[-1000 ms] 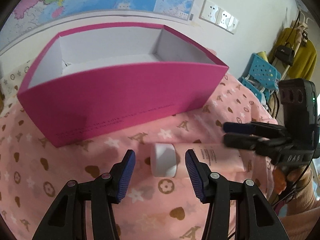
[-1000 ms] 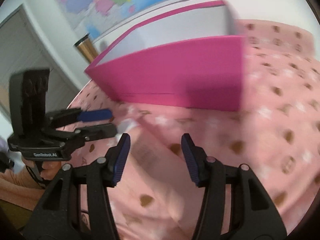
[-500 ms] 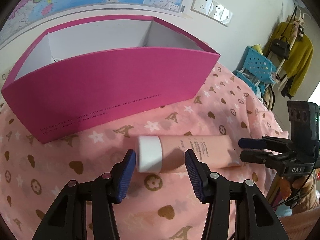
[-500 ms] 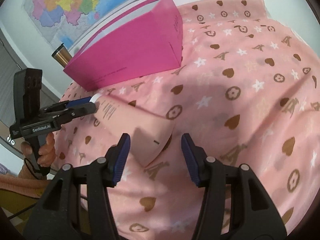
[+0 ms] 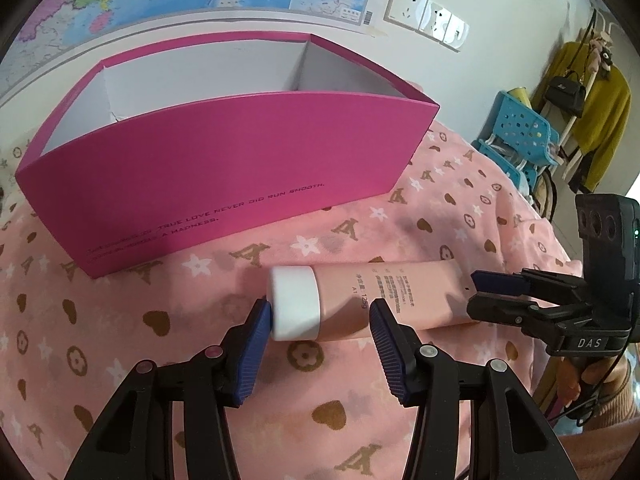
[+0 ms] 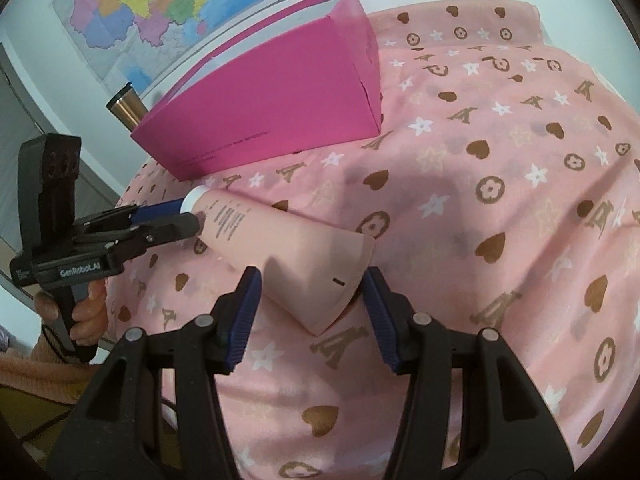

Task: Organize rigid objects
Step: 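Lift the pink lotion tube with the right gripper toward the magenta box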

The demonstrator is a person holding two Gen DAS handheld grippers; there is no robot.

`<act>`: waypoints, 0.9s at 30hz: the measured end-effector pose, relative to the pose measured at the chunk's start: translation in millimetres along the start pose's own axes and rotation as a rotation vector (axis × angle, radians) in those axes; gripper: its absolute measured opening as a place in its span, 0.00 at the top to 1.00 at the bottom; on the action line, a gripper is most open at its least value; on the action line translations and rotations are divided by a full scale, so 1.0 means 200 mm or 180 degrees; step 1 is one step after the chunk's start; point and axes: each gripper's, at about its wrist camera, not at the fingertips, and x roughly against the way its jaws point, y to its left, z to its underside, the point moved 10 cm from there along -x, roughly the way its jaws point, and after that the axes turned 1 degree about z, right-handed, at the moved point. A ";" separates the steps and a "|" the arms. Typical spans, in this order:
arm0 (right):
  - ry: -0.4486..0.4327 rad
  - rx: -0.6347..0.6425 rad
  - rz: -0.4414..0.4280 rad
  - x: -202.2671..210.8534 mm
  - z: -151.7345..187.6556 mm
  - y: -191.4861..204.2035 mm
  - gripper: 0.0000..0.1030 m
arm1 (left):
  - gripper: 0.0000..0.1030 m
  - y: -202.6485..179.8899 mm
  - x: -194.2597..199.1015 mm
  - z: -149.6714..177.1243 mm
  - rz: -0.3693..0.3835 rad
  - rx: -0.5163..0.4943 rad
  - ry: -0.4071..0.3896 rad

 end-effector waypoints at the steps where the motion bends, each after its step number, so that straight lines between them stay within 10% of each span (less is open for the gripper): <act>1: -0.0008 0.0005 0.0016 0.00 0.00 0.00 0.46 | 0.50 0.00 0.00 0.00 -0.0002 0.0002 -0.0008; 27: -0.0179 0.0201 0.0072 0.02 -0.13 0.04 0.46 | 0.50 -0.01 0.11 -0.05 -0.0110 0.0016 -0.0182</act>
